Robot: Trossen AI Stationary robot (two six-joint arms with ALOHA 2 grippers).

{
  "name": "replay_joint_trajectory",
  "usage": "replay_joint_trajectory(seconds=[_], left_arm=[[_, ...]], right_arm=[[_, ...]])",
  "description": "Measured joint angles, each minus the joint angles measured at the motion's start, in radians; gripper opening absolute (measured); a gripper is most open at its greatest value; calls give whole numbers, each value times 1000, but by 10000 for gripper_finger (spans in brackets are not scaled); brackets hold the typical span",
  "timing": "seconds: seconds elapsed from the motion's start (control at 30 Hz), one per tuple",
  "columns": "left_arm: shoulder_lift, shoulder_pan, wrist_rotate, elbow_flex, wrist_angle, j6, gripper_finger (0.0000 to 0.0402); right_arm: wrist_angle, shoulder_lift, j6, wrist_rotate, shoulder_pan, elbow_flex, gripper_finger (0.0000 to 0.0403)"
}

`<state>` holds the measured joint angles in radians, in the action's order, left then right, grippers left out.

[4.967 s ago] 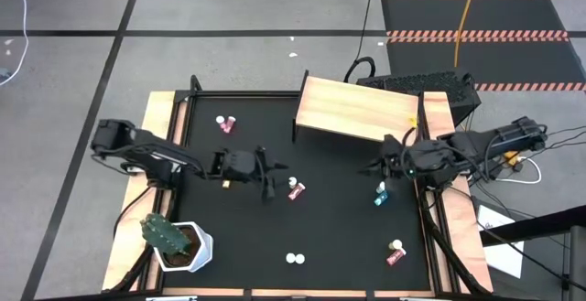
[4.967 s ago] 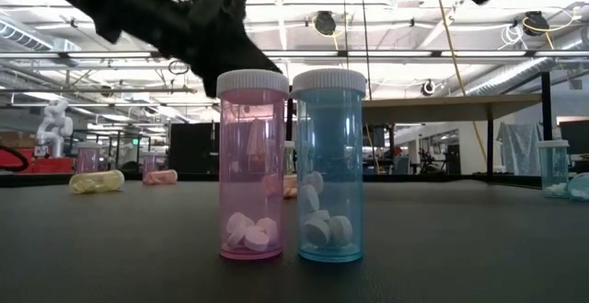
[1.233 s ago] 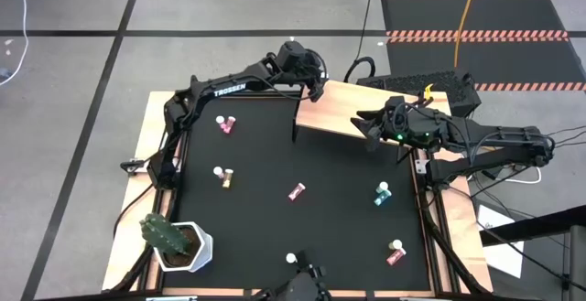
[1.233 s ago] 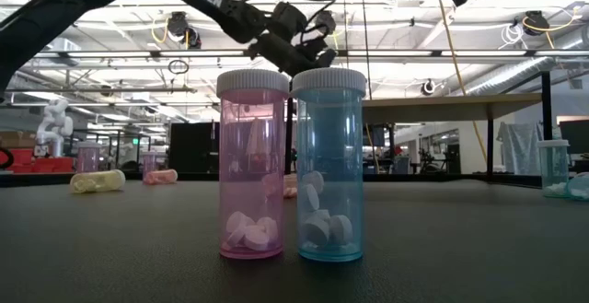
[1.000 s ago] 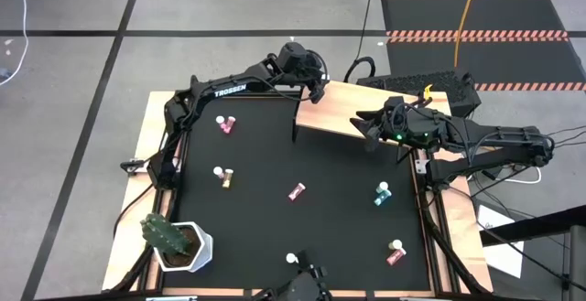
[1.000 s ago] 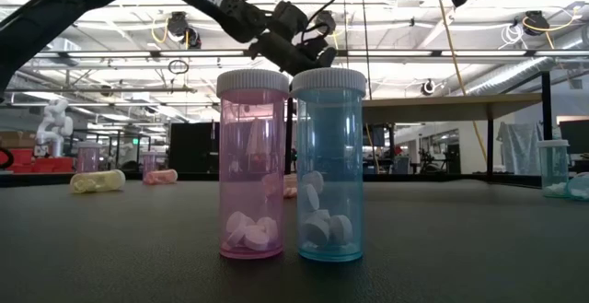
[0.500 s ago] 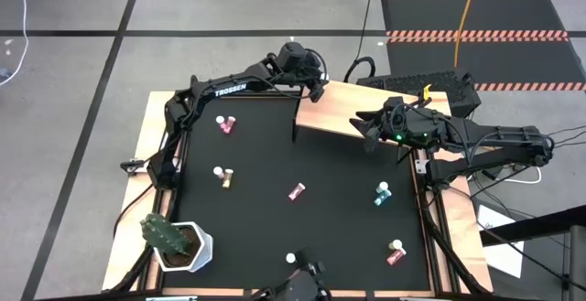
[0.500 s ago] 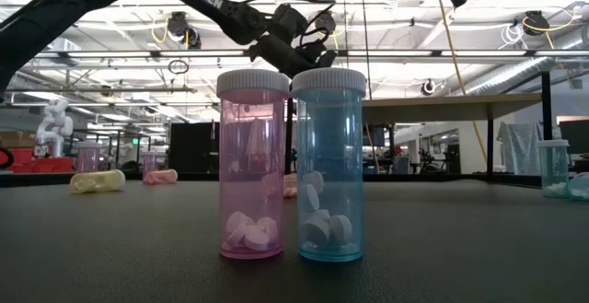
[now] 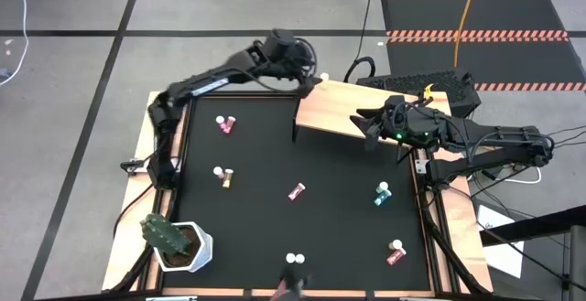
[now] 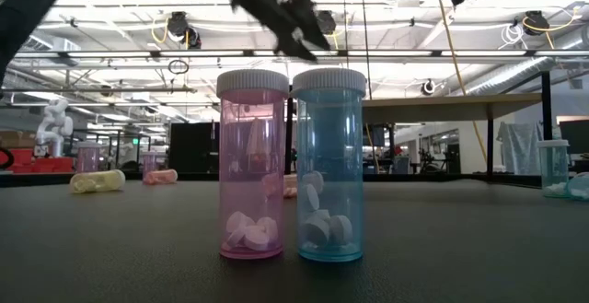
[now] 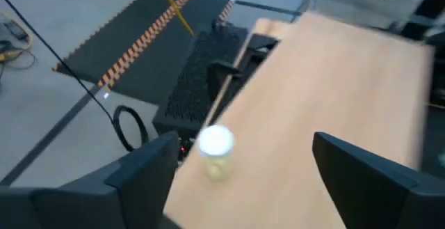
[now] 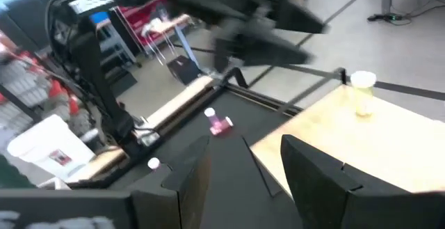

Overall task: Pick and place medicine bottles onto shelf by color
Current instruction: Put the middle left pink pill bottle on the shelf

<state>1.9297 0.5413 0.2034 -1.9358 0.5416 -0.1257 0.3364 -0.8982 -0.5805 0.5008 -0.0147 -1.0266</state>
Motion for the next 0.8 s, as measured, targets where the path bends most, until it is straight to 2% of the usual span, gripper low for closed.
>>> replay_joint_trajectory(seconds=[0.17,0.3,0.5,0.63,0.8], left_arm=[[-158,-60,-45,-15,365,68,336],[-278,-122,-107,77,538,175,311],[-540,-225,-303,448,518,450,263],[-661,-245,-298,683,513,592,244],[-717,-239,-217,918,520,738,247]], right_arm=[[-92,0,17,-3,0,0,171],[-71,0,81,-2,-5,0,171],[1,0,120,-3,8,0,171],[4,-1,159,-3,10,0,171],[-29,-15,276,57,9,0,171]])
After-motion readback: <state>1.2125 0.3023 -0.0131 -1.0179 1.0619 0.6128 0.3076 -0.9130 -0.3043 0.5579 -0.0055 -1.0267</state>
